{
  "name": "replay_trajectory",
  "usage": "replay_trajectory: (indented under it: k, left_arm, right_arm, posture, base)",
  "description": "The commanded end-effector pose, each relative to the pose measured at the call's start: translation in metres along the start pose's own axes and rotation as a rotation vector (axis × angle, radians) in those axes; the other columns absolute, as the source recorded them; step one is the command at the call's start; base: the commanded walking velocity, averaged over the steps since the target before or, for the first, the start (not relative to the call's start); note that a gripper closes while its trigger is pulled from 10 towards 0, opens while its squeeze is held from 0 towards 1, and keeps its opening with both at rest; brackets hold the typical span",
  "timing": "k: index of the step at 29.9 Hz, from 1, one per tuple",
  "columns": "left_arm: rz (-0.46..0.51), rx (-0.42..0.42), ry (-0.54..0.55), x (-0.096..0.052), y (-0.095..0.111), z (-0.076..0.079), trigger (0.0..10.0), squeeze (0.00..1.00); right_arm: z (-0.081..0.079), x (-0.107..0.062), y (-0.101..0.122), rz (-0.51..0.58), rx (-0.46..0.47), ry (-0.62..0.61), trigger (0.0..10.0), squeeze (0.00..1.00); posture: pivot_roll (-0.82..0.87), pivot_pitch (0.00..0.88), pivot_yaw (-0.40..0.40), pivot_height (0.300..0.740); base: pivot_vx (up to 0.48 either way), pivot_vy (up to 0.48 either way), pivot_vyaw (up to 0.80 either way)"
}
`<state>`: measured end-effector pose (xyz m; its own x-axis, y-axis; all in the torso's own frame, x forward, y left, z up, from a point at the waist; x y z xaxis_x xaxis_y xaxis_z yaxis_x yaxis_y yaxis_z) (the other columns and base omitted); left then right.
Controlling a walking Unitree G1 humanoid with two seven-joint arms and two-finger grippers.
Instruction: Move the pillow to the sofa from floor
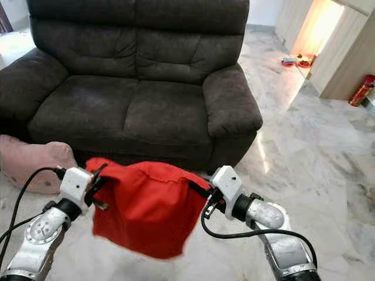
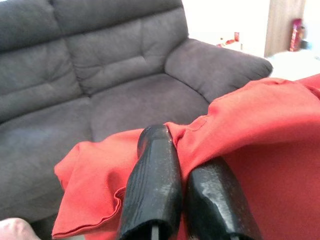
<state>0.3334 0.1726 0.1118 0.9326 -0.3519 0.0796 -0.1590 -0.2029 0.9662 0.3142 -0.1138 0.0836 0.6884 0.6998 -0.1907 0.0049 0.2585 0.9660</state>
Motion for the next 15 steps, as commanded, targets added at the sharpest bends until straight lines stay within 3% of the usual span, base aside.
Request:
replay_trajectory:
  k: [1,3,5,7,10,12,15]
  left_arm:
    - [0.07,-0.012,0.006,0.005,0.018,0.004,10.0,0.0]
    - [0.118,-0.048,0.115,0.009,0.029,0.002,10.0,0.0]
    - [0.122,-0.024,0.158,0.008,0.032,0.004,10.0,0.0]
    - [0.124,-0.015,0.162,0.008,0.032,0.005,10.0,0.0]
    - [0.15,0.002,0.244,0.01,0.043,0.006,10.0,0.0]
    - [0.169,0.01,0.267,0.012,0.05,0.008,10.0,0.0]
    - [0.185,0.022,0.258,0.017,0.054,0.014,10.0,0.0]
  right_arm:
    - [0.018,-0.001,0.015,0.069,-0.025,-0.088,10.0,0.0]
    - [0.04,-0.001,-0.001,0.057,0.059,-0.294,10.0,0.0]
    - [0.048,-0.002,-0.005,0.065,0.106,-0.39,10.0,0.0]
    - [0.048,-0.002,-0.005,0.068,0.111,-0.401,10.0,0.0]
    - [0.066,-0.011,-0.008,0.105,0.249,-0.607,10.0,0.0]
    - [0.066,-0.012,-0.013,0.107,0.289,-0.65,10.0,0.0]
    - [0.059,-0.01,-0.017,0.081,0.238,-0.641,10.0,0.0]
  posture:
    - [0.14,0.006,-0.079,0.74]
    - [0.14,0.0,-0.078,0.74]
    - [0.14,0.0,-0.079,0.74]
    - [0.14,0.0,-0.079,0.74]
    - [0.14,0.0,-0.084,0.74]
    - [0.14,0.0,-0.089,0.74]
    - [0.14,0.0,-0.088,0.74]
  base:
    - [0.0,0.0,0.0]
    - [0.0,0.0,0.0]
    - [0.0,0.0,0.0]
    - [0.0,0.0,0.0]
    - [0.0,0.0,0.0]
    - [0.0,0.0,0.0]
    - [0.0,0.0,0.0]
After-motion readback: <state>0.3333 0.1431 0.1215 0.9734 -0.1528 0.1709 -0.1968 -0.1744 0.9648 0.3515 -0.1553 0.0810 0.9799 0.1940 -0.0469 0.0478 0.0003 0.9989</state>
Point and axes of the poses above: a point about 5 cm out from each wrist's last joint towards the gripper, its own x axis pointing out of the wrist towards the gripper, its own y axis along the axis of the wrist's last joint, z = x × y, the point moved 6 cm from there along x, pointing out of the wrist towards the gripper, and after that the axes turned 3 degrees about -x, right-handed, at the moved point
